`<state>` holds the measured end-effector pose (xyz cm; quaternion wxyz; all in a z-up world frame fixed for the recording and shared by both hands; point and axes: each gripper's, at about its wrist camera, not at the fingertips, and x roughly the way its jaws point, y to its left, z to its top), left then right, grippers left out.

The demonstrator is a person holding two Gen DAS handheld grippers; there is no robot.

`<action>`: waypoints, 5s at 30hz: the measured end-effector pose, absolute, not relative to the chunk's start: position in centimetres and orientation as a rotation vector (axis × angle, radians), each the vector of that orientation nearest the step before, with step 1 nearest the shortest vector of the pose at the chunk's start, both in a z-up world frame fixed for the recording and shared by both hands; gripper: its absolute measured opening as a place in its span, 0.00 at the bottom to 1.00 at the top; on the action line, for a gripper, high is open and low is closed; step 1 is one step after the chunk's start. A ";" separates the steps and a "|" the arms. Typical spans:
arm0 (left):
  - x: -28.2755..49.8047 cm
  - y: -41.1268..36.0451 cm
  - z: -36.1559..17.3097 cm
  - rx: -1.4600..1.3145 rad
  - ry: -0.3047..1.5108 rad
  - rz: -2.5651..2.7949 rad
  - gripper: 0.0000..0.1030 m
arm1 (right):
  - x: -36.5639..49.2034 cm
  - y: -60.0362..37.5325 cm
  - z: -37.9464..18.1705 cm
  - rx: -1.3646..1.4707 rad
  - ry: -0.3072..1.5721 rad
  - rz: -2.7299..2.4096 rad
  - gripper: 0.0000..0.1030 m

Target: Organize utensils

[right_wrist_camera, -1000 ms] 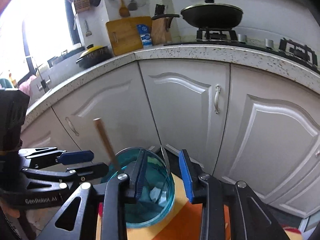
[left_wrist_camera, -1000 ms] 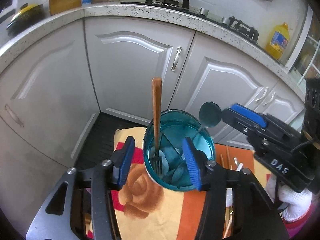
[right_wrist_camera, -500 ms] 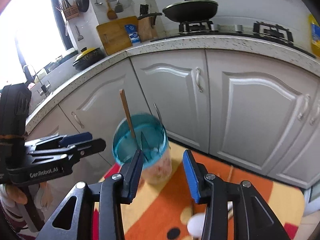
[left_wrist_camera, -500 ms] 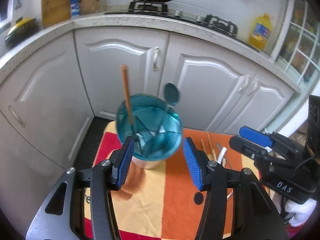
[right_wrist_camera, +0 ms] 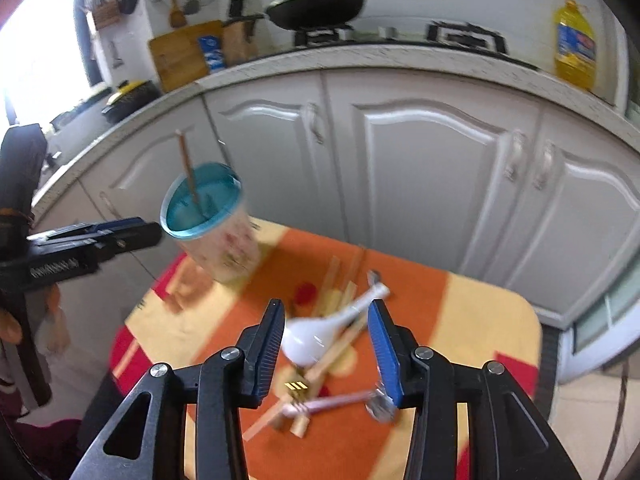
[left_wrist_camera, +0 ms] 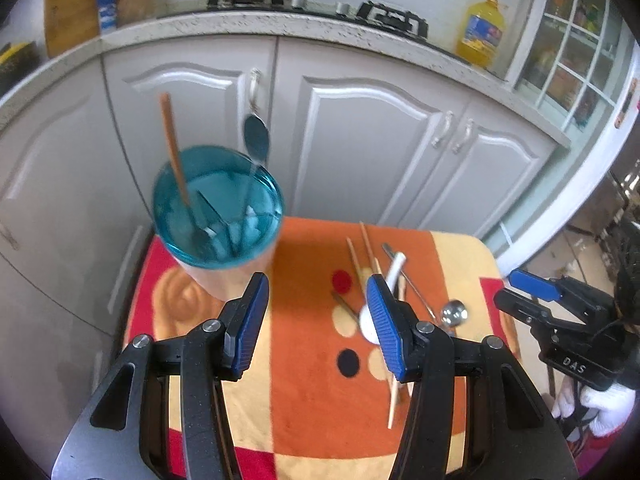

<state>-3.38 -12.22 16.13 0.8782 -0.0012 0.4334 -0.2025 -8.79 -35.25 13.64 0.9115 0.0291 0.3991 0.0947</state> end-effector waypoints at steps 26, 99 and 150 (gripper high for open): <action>-0.1 -17.3 3.8 -0.180 1.212 -0.646 0.52 | -7.4 -44.9 1.3 0.383 0.962 0.119 0.40; -8.1 -11.6 10.7 -0.181 1.240 -0.827 0.37 | -9.4 -38.2 14.3 0.063 0.750 0.218 0.03; -5.3 -10.6 9.9 -0.294 1.253 -0.490 0.11 | -10.4 -40.9 15.1 0.158 0.675 0.279 0.03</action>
